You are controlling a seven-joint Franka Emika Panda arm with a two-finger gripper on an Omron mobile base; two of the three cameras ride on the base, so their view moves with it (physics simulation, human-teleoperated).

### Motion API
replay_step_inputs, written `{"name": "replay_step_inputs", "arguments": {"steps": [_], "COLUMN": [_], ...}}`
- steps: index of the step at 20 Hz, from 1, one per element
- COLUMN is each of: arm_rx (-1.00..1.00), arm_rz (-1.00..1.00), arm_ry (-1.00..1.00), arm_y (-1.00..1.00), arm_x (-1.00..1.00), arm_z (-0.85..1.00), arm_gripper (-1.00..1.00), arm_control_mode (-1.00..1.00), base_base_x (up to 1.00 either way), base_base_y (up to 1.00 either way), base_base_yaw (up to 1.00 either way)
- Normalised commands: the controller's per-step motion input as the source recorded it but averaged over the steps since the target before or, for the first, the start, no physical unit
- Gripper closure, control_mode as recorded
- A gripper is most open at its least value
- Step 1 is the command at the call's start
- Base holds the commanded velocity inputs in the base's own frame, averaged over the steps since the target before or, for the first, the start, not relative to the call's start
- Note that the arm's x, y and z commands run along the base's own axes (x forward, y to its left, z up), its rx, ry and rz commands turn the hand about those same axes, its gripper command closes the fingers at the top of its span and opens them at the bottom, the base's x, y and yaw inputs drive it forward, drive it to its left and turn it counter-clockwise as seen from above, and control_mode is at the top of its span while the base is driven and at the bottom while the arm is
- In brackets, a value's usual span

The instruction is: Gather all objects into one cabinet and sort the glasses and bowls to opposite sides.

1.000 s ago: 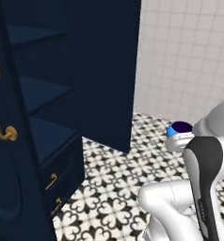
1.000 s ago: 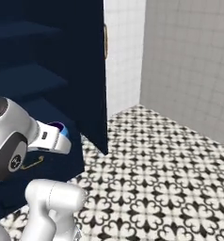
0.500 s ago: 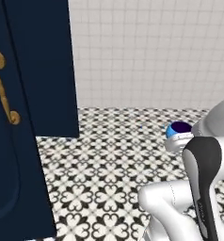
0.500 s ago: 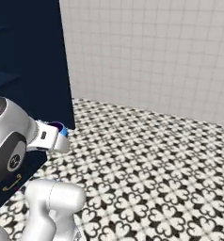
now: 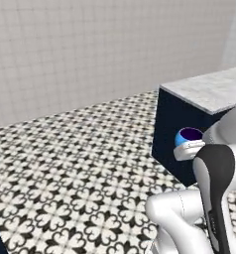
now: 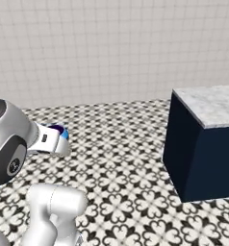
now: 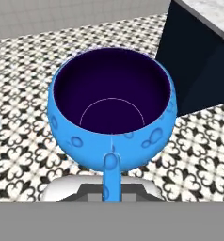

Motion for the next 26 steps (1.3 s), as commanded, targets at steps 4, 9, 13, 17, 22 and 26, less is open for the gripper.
{"name": "replay_step_inputs", "arguments": {"steps": [4,9,13,17,22,26], "arm_rx": [0.00,0.00,0.00,0.00,0.00,0.00], "arm_rz": [0.00,0.00,0.00,0.00,0.00,0.00], "arm_ry": [0.00,0.00,0.00,0.00,0.00,0.00], "arm_y": [0.00,0.00,0.00,0.00,0.00,0.00], "arm_x": [0.00,0.00,0.00,0.00,0.00,0.00], "arm_z": [0.00,0.00,0.00,0.00,0.00,0.00], "arm_gripper": [1.00,1.00,1.00,1.00,1.00,1.00], "arm_control_mode": [1.00,1.00,1.00,1.00,1.00,1.00], "base_base_x": [0.00,0.15,0.48,0.70,0.96,1.00], "base_base_y": [-0.01,-0.15,-0.27,-0.08,0.00,0.00], "base_base_yaw": [-0.95,-0.94,-0.82,-0.76,-0.55,-0.36]}}
